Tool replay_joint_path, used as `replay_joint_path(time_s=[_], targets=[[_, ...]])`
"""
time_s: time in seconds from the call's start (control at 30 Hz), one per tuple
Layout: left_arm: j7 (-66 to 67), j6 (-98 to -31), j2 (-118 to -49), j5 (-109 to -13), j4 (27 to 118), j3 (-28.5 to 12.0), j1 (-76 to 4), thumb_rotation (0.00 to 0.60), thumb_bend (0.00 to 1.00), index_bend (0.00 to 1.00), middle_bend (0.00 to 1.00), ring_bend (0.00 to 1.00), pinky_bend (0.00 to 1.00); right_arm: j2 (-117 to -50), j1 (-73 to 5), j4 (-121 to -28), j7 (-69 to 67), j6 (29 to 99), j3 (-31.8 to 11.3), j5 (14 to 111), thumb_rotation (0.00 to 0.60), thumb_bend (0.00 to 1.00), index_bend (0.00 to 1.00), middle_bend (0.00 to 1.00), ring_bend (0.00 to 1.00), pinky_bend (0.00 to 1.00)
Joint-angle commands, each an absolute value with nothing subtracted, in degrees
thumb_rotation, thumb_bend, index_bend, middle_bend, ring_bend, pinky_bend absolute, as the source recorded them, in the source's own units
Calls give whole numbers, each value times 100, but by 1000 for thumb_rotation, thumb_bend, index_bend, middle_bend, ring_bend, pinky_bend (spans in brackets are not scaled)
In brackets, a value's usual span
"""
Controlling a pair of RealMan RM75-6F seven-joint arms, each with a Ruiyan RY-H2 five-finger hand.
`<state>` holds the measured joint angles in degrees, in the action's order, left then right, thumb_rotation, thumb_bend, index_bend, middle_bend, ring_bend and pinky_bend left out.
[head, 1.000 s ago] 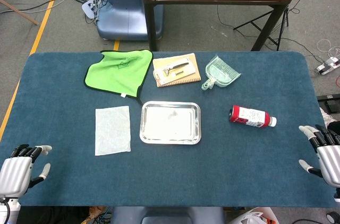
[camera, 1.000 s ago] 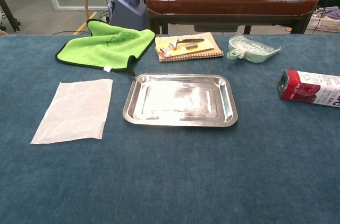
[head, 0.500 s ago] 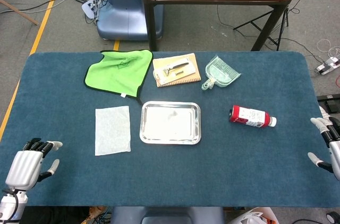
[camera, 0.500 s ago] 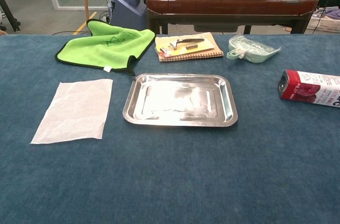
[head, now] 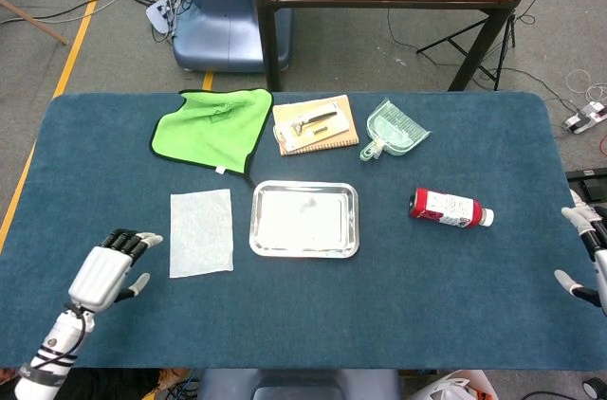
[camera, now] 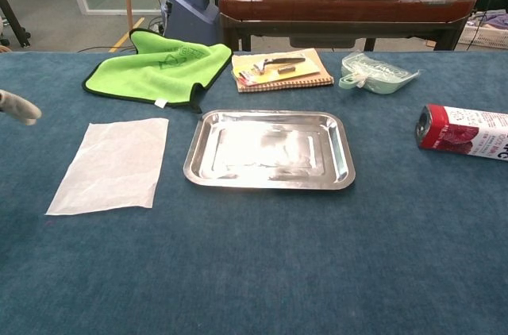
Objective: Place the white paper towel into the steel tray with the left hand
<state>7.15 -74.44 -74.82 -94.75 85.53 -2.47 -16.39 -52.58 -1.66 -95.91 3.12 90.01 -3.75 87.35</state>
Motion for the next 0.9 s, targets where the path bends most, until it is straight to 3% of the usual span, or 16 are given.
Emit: replay_joint_path(time_s=[0.03,0.43,0.9], targets=[[823,-7225,-7728,-9536,8373,-217,-1836,600,261,207,206,156,144,-5263,-160,-9581,296,8995,-375,8729,600,112,194,209,112,201],[1223,-6823,-8512,-9390,7796,-106,-2131,600,238,211,191,140,112,-5307,-94,-9451,108,8992,-356,8693,600,111,194,209,112,201],[1780,-6540,-8703,-8755,7693,-134,-2161,600,238,229,191,140,112,-5314,-41,-9385,14,9009,-349,8703,600,112,194,209,112,201]])
